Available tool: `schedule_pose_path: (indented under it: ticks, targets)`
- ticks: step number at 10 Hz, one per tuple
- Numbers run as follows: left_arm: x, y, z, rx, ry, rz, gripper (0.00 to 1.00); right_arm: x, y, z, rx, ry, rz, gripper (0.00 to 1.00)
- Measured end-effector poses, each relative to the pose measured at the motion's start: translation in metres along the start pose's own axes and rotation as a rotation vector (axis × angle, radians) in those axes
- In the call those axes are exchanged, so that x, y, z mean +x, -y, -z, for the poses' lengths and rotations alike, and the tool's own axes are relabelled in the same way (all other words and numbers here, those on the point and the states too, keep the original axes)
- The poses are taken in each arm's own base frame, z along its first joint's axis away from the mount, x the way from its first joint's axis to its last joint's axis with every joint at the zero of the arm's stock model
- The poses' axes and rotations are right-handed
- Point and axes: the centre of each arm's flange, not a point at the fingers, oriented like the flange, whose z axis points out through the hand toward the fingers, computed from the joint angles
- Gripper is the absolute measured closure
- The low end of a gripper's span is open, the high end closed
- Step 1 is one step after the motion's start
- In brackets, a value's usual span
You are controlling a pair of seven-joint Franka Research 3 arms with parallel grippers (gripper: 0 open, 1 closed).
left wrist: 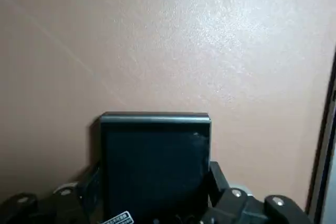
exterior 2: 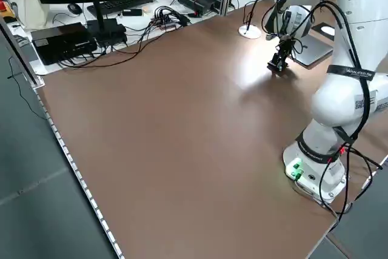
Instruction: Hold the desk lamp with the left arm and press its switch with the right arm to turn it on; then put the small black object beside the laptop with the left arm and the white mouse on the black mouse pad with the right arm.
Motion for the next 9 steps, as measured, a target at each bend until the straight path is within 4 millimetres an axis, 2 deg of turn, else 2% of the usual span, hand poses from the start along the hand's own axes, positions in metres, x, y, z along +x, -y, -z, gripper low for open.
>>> schedule_pose_path:
  ticks: [1,2,4,5,6,9]
  targets:
    - [0.003,0.0,0.002,-0.003,-0.005,0.004,0.02,0.0,-0.033,0.019,0.024,0.004,0.014,0.0]
    - [0.008,0.002,0.005,-0.001,-0.01,0.01,0.0,-0.005,-0.061,0.037,0.047,0.0,0.031,0.0]
    - [0.025,0.013,0.024,0.024,-0.033,0.028,0.0,-0.023,-0.099,0.081,0.084,-0.043,0.02,0.0]
    - [0.037,0.03,0.04,0.038,-0.05,0.025,0.0,-0.036,-0.107,0.106,0.078,-0.06,0.0,0.0]
    - [0.046,0.055,0.055,0.046,-0.057,0.008,0.0,-0.052,-0.107,0.129,0.069,-0.057,-0.014,0.0]
    - [0.084,0.146,0.093,0.046,-0.037,-0.022,0.0,-0.11,-0.109,0.188,0.034,-0.013,-0.069,0.0]
